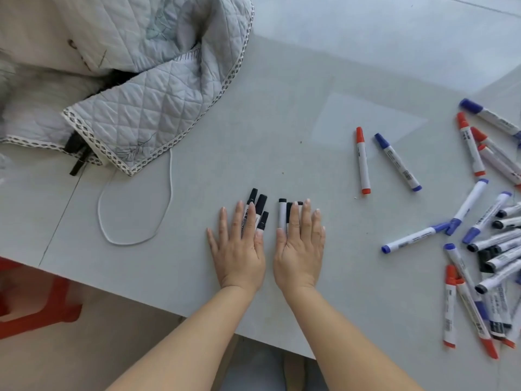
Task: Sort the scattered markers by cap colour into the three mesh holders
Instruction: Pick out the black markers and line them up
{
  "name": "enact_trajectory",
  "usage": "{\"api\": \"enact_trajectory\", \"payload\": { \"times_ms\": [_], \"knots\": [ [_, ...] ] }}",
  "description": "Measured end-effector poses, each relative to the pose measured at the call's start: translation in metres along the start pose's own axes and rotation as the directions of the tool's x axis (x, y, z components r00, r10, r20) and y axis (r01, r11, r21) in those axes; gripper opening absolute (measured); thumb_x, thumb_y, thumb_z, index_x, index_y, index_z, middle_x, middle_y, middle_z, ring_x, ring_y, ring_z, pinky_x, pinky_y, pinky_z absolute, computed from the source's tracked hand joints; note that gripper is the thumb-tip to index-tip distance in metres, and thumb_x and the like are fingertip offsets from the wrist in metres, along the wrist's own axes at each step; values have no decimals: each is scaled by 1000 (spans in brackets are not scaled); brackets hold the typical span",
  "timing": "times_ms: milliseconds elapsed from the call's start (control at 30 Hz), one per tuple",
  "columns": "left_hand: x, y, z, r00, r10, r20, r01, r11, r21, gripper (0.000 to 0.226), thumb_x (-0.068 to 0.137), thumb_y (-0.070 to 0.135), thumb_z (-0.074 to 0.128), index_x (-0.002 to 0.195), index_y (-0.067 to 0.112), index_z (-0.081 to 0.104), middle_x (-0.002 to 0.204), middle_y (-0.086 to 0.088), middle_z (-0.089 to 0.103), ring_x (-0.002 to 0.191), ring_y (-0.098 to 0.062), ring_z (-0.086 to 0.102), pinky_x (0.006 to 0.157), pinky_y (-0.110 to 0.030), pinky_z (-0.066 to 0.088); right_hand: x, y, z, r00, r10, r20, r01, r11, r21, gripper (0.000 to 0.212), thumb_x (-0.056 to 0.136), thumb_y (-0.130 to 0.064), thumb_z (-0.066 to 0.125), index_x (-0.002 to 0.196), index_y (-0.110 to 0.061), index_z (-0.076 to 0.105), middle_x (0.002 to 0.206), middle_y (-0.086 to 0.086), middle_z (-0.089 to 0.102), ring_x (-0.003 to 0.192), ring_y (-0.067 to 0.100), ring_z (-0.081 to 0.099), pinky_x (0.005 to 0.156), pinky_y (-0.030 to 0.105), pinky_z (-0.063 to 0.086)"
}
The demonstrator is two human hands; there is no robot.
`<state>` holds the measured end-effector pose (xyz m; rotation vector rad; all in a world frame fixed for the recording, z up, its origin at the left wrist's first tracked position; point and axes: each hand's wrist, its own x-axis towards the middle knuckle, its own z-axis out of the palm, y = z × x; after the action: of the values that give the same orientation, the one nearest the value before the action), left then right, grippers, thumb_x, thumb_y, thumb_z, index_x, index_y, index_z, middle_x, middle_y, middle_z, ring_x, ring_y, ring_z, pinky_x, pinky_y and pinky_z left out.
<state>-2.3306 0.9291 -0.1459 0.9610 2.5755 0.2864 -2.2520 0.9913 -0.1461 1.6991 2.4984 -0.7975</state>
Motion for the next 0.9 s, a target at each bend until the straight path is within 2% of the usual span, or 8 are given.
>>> {"api": "enact_trajectory", "payload": {
  "times_ms": [67, 167, 300, 467, 700, 767, 833, 900],
  "knots": [
    [0, 1, 0, 1000, -7, 24, 8, 1000, -10, 52, 97, 41, 25, 144, 36, 3, 156, 13, 7, 145, -18, -1, 114, -47, -3, -1, 1, -3, 1000, -8, 26, 7, 999, 36, 52, 99, -38, 19, 136, -32, -17, 144, -16, -27, 141, 10, -18, 112, 27, -18],
    [0, 2, -8, 999, -10, 34, 11, 1000, -17, 55, 96, 40, 32, 147, 31, 11, 156, 8, 10, 144, -17, 3, 115, -45, 1, 0, 2, -13, 997, -16, 72, 9, 996, 92, 55, 99, -39, 21, 142, -27, -11, 150, -14, -19, 142, 10, -14, 115, 26, -12],
    [-2, 23, -25, 999, 46, -17, -47, 997, -60, 55, 93, 30, 45, 143, 14, 30, 152, -7, 26, 141, -25, 20, 114, -44, 15, -4, 15, -44, 997, 62, 47, -69, 985, 157, 52, 97, -33, 34, 146, -20, 21, 156, -5, 12, 143, 14, 6, 114, 25, 5],
    [-13, 77, -37, 971, 230, -67, -234, 970, -67, 41, 80, 14, 64, 120, 9, 55, 133, -15, 44, 124, -35, 39, 103, -45, 36, -27, 69, -95, 969, 224, -106, -203, 962, 184, 34, 86, -14, 50, 120, -16, 55, 138, -1, 41, 129, 19, 32, 99, 30, 30],
    [-27, 174, -22, 905, 424, 44, -421, 905, -60, 38, 80, 14, 62, 118, 17, 56, 138, -5, 33, 121, -27, 32, 96, -34, 37, -49, 171, -157, 877, 387, -285, -329, 916, 230, 25, 81, -6, 57, 104, -11, 63, 121, 5, 54, 117, 23, 44, 99, 34, 34],
    [-33, 204, -14, 876, 477, 74, -472, 878, -83, 33, 82, 15, 60, 115, 18, 57, 135, -1, 37, 117, -22, 39, 88, -30, 42, -52, 197, -168, 848, 432, -307, -360, 895, 265, 21, 82, -6, 58, 102, -10, 63, 118, 6, 55, 113, 23, 46, 96, 35, 40],
    [-41, 233, -5, 854, 508, 110, -494, 859, -134, 26, 82, 13, 57, 108, 19, 61, 124, 3, 49, 98, -19, 53, 69, -26, 41, -53, 222, -178, 841, 453, -296, -364, 878, 309, 22, 81, -5, 56, 101, -10, 63, 114, 6, 56, 110, 24, 48, 93, 35, 44],
    [-49, 261, 6, 833, 531, 156, -507, 845, -168, 22, 84, 14, 54, 104, 20, 63, 111, 5, 57, 81, -20, 57, 62, -25, 36, -54, 244, -184, 853, 454, -259, -363, 871, 330, 23, 82, -4, 53, 102, -11, 62, 111, 5, 56, 109, 22, 49, 92, 30, 41]
  ]
}}
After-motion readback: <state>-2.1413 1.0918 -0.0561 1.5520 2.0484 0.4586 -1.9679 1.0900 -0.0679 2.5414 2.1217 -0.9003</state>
